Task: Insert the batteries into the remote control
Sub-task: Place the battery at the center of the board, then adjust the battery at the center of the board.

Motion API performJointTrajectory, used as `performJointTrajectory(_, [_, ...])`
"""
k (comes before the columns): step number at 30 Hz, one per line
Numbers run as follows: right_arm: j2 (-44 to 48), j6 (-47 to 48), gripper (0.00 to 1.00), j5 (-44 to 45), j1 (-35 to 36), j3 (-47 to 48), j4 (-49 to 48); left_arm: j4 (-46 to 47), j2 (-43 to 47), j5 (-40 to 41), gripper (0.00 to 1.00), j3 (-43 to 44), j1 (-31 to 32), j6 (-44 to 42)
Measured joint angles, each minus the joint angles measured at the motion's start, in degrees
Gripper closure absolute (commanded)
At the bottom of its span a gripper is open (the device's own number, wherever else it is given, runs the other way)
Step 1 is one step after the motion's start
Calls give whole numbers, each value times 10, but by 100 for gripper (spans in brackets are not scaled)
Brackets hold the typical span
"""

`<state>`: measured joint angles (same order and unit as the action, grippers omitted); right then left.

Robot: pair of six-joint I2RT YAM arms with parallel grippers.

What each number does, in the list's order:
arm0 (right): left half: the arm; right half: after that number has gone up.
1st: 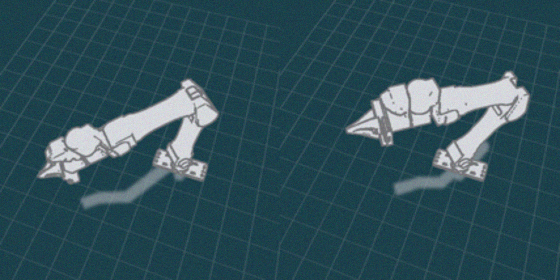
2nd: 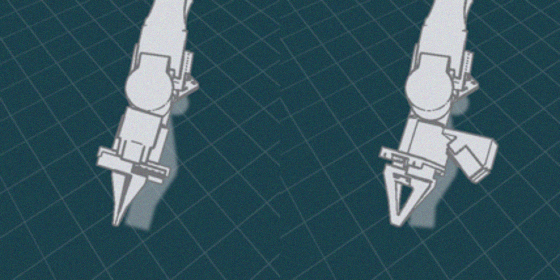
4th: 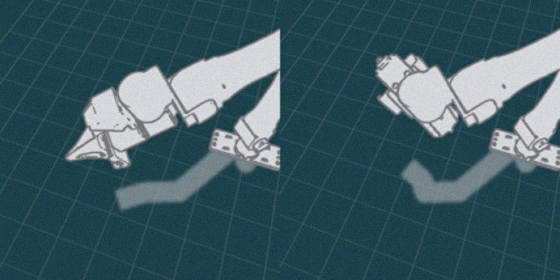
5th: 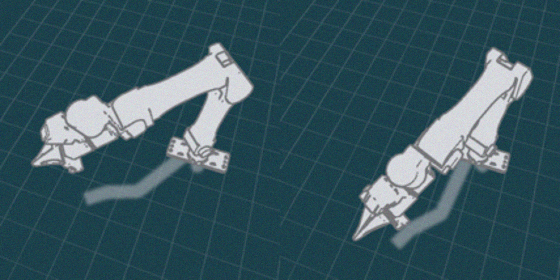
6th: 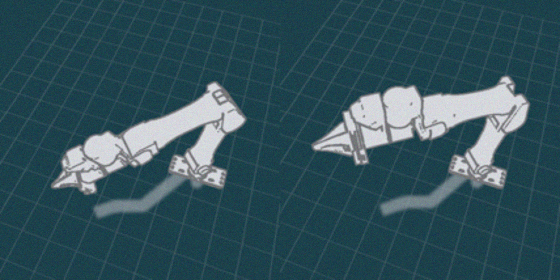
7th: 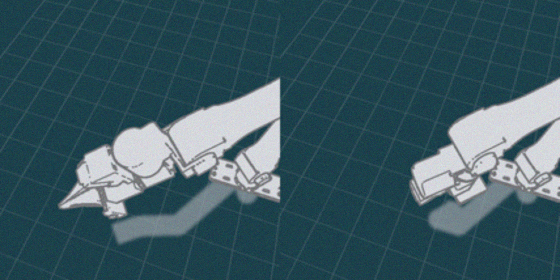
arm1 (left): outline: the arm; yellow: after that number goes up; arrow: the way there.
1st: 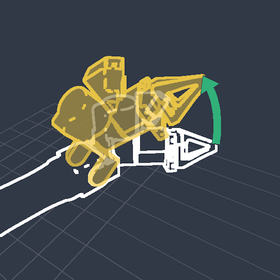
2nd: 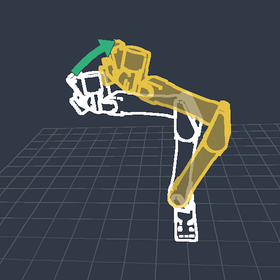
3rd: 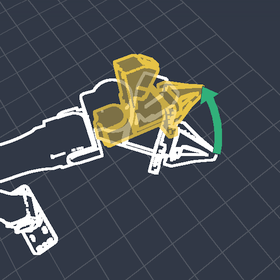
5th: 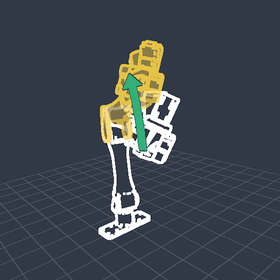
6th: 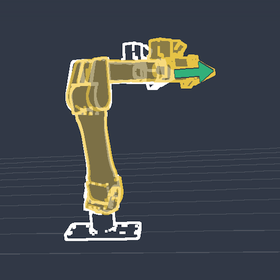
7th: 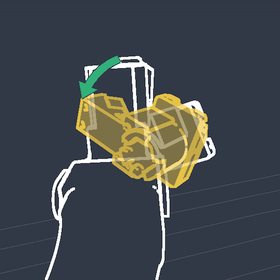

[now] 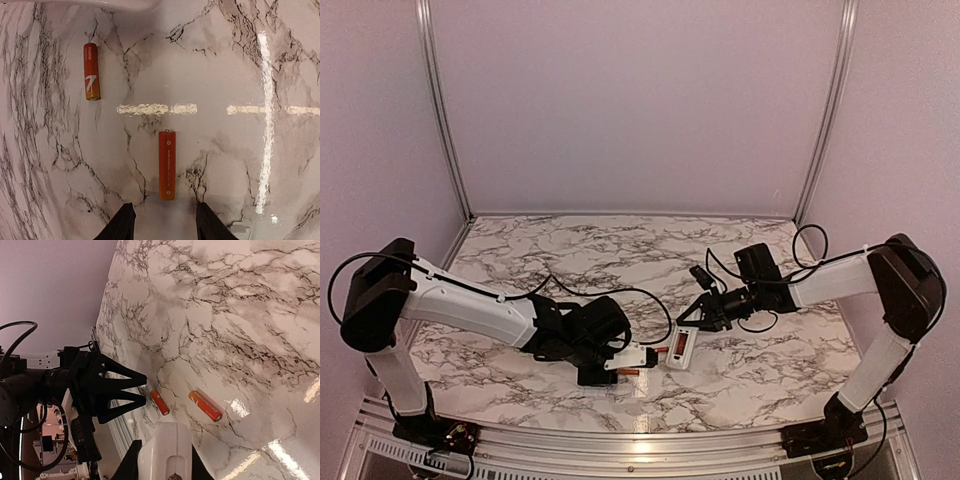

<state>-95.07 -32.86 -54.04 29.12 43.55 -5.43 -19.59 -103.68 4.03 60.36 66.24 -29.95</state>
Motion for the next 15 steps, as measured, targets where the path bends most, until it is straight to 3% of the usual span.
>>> performJointTrajectory(7, [-7,15,100,22,6,21,13,49,106,50,49,-67,0,108])
performJointTrajectory(15, [-37,21,100,66,47,92,15,129,184,101,56,-150,12,320])
